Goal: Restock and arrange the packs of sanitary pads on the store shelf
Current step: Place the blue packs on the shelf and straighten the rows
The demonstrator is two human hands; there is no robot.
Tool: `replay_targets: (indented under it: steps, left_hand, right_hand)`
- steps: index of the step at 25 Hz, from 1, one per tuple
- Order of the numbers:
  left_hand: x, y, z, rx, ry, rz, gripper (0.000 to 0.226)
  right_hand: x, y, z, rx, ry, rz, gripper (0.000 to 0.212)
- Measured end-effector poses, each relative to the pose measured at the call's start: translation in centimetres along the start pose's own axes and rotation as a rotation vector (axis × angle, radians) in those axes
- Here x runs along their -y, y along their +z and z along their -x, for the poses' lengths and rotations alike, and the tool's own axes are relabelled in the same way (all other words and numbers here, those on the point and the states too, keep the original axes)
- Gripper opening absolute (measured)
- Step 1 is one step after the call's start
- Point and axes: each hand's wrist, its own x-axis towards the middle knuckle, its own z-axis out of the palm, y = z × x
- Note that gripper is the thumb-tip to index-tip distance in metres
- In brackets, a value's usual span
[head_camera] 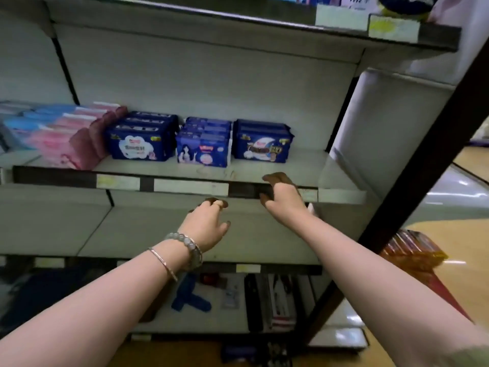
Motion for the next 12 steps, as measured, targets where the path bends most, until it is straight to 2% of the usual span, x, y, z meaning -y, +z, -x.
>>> replay_targets:
  steps: [4, 12]
  left_hand:
    - [0.9, 2.5, 2.3, 0.076, -0.034, 0.023, 0.045]
    - [4.2, 12.1, 3.9, 0.201, -0.174, 0.091, 0.04]
  right_hand:
    - [-0.4, 1.8, 3.3, 0.069, 0.088, -0.035, 0.041]
    - [-5.9, 11.1, 8.7, 0.095, 0.084, -0.229, 0.032]
